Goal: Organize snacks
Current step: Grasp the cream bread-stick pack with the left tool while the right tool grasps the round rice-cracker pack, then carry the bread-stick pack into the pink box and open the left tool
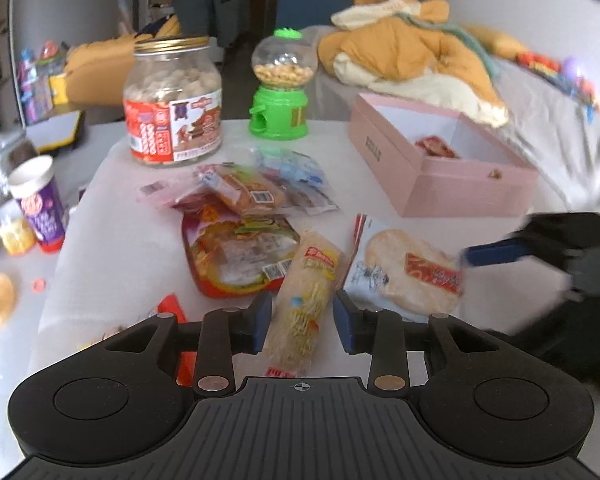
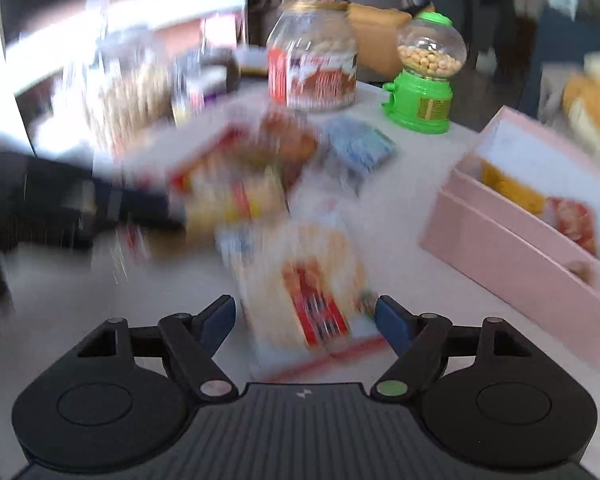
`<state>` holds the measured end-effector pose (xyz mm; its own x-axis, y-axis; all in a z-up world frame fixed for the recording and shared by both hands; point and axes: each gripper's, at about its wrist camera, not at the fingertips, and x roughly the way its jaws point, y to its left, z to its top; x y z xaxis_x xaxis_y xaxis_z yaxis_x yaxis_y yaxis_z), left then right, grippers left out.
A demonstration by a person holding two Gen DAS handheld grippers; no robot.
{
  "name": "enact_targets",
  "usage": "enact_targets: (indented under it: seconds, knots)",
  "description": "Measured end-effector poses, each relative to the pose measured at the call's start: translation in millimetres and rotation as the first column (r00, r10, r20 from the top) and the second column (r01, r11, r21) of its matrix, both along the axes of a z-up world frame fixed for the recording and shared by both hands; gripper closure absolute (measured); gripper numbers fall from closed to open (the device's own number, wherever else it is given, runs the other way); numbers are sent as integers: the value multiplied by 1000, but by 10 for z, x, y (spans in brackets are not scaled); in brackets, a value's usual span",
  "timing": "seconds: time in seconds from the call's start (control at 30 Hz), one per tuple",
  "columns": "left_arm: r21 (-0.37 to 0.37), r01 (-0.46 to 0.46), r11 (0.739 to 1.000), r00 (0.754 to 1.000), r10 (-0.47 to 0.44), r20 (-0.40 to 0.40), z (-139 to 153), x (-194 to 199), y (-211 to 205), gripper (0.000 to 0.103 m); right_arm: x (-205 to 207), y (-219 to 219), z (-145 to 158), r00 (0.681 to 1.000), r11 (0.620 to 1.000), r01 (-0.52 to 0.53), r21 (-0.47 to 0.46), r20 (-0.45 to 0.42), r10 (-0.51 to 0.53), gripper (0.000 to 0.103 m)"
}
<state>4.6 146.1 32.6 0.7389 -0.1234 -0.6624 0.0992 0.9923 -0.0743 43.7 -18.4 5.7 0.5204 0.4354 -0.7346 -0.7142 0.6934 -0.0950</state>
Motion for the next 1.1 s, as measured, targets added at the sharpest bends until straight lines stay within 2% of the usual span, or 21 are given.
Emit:
enact_targets:
  seconds: [0.03, 0.07, 0.17, 0.2, 0.27, 0.33, 0.5, 0.67, 0.7, 0.73, 0.8, 0.9, 1.0, 1.1]
  knots:
    - [14, 3, 1000, 1000, -3, -9, -19, 56, -16, 65, -105, -61, -10, 998, 1000, -5, -15, 58, 6, 21]
    - [24, 7, 1000, 1000, -7, -19, -40, 113, -37, 65, -154, -115, -7, 998, 1000, -4, -25, 69, 6, 21]
    - [36, 25, 999, 999, -24, -39, -124, 213, -83, 63, -203, -301, 76, 999, 1000, 1, 3, 36, -1, 21]
    - [26, 38, 999, 998, -37, -53, -141, 199, -97, 68, -205, -349, 111, 999, 1000, 2, 23, 38, -3, 21]
    - [-22, 60, 998, 995, -62, -77, -150, 105, -92, 69, -215, -436, 178, 999, 999, 8, 53, 48, -10, 21]
    - [-33, 77, 997, 993, -79, -91, -132, -48, -109, 69, -168, -463, 212, 998, 997, 13, 77, 60, -18, 20]
    - [-33, 74, 997, 992, -77, -97, -132, -394, -128, 69, 64, -225, 119, 999, 998, -8, 62, 52, 4, 18]
    - [-60, 50, 997, 995, -55, -82, -144, -368, -100, 66, 387, 40, -53, 999, 999, 22, 48, 23, -23, 15]
    - [-57, 51, 997, 995, -56, -80, -147, -346, -109, 66, 423, 46, -46, 1000, 998, 29, 50, -2, -29, 15]
    - [-52, 56, 997, 995, -60, -80, -147, -326, -128, 67, 447, 33, -27, 999, 998, 40, 55, -29, -38, 22]
    - [-20, 70, 997, 994, -71, -87, -137, -297, -185, 67, 403, -44, 38, 997, 997, 63, 46, -42, -61, 29]
    - [39, 61, 997, 994, -58, -89, -128, -300, -298, 68, 194, -294, 140, 997, 996, 81, 44, -5, -81, 29]
    - [-14, 85, 996, 992, -86, -89, -92, -303, -399, 70, -7, -620, 232, 993, 992, 113, 50, 16, -114, 29]
    - [-38, 124, 991, 991, -126, -42, 65, -320, -575, 70, -182, -939, 317, 985, 986, 161, 54, 46, -163, 29]
